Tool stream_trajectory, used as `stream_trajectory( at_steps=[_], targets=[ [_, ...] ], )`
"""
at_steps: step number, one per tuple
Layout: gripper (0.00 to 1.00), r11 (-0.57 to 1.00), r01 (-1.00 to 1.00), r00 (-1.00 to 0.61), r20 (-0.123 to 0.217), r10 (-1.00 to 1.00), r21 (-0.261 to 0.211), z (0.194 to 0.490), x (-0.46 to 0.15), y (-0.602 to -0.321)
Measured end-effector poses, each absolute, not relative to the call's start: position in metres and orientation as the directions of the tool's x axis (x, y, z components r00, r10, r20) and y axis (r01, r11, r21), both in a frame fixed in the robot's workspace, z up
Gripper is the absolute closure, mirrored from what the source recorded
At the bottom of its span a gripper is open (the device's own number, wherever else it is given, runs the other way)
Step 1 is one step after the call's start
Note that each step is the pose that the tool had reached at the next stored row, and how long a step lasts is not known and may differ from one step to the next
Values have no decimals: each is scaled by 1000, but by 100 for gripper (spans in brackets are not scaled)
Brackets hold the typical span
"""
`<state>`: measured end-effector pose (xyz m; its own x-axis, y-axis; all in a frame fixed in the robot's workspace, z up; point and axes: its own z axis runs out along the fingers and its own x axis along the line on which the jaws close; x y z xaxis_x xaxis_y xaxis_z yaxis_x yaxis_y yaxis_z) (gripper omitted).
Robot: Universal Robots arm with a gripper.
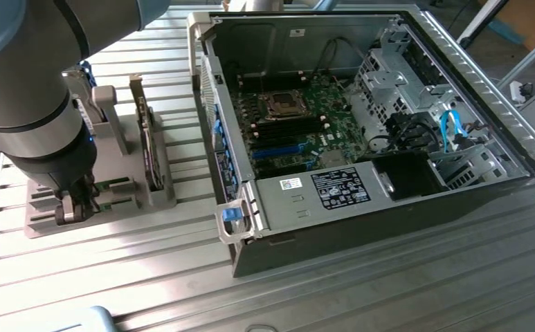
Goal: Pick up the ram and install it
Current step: 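Pick up the ram and move it above insertion slot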
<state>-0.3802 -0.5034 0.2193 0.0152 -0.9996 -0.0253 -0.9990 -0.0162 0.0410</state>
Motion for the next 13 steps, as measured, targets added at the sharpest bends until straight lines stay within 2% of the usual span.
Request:
stream_trajectory(
  at_steps=[13],
  targets=[
    [68,-21,-999,20,-25,-999,41,215,-380,-503]
  ],
)
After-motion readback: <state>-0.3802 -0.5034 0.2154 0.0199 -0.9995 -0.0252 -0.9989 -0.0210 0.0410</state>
